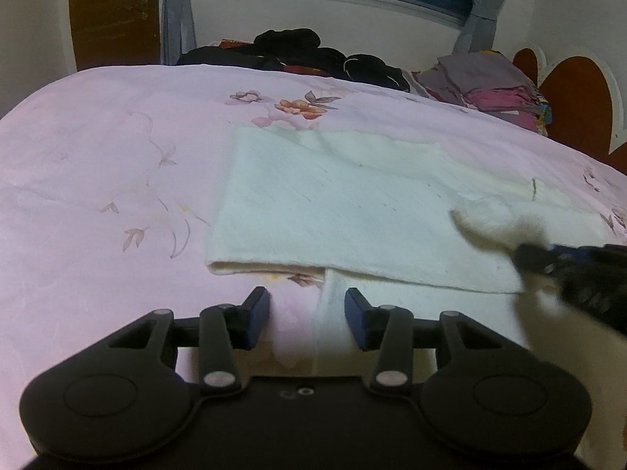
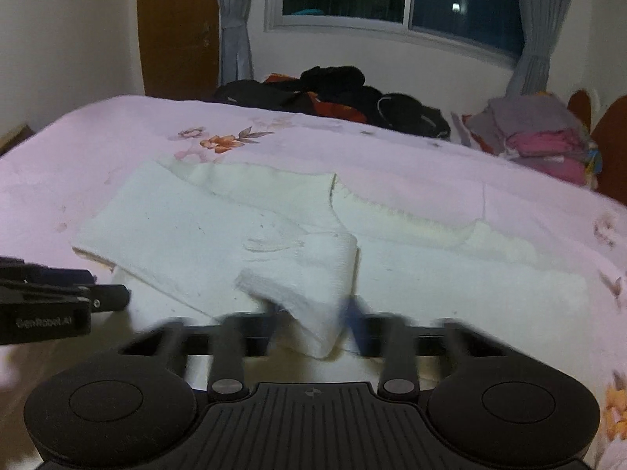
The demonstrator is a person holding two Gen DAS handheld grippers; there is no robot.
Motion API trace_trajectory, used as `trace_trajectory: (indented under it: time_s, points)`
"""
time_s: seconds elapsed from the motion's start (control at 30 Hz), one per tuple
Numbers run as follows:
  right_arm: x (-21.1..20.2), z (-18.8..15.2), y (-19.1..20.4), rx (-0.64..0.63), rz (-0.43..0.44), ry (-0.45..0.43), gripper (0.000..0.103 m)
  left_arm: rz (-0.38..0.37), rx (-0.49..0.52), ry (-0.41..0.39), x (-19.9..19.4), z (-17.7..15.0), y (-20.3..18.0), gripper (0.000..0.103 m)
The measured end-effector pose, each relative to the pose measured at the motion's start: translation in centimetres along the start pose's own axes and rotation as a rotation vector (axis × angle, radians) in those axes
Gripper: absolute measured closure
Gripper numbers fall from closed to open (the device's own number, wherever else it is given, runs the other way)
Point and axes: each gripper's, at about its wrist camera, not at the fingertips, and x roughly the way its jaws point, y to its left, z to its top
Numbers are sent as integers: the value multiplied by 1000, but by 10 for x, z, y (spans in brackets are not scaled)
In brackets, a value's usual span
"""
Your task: Fold small clothes
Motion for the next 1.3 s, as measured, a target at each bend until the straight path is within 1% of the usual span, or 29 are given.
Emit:
trace_trajectory:
  time_s: [0.13,0.17,0.23,0.3,0.4,0.5,0.53,0.57,0.6,0.63,0.67,0.73,0.8,0.87,0.97,1.1,1.13,1.17,1.23,1.3]
  points:
    - [-18,10,-31,116,-4,-62,95,16,2,-8,3,2,-1,56]
    - [-23,13,-41,143,-13,-75,101,20,2,-10,4,2,-2,56]
    - [-32,16,-62,183,-39,-93,101,27,-3,-12,5,4,-2,55]
    - [-38,17,-79,198,-82,-103,101,32,-5,-14,6,5,-3,55]
    - [-42,10,-103,235,-123,-79,101,39,-2,-22,7,5,-4,55]
    - [-40,-6,-119,280,-137,-31,101,42,4,-43,9,5,-5,58]
    - [-39,-10,-123,288,-141,-18,101,38,6,-52,10,5,-5,63]
    - [-38,-13,-126,297,-147,-10,101,30,9,-61,9,4,-5,72]
    - [-38,-16,-130,312,-150,-5,101,19,11,-64,9,4,-6,77]
    - [-39,-18,-134,325,-156,-6,101,11,17,-69,9,4,-8,85]
    - [-40,-20,-136,328,-163,-4,101,13,30,-76,8,4,-11,88]
    - [-39,-24,-141,336,-160,26,101,22,47,-86,8,2,-14,90]
    - [-44,-28,-147,356,-164,19,100,19,41,-86,7,2,-13,90]
    - [-50,-33,-150,362,-179,21,100,25,70,-84,8,0,-14,90]
    - [-54,-34,-153,346,-223,24,100,30,95,-84,8,0,-16,90]
    - [-56,-36,-153,330,-268,40,100,24,93,-68,5,1,-15,90]
    - [-57,-36,-153,321,-280,39,100,28,101,-66,2,2,-14,89]
    - [-60,-35,-153,316,-291,36,100,30,102,-63,0,2,-13,86]
    - [-69,-35,-157,345,-279,4,100,4,68,-58,-8,5,-6,84]
    - [-77,-32,-162,368,-275,-38,100,-13,37,-63,-16,8,-2,80]
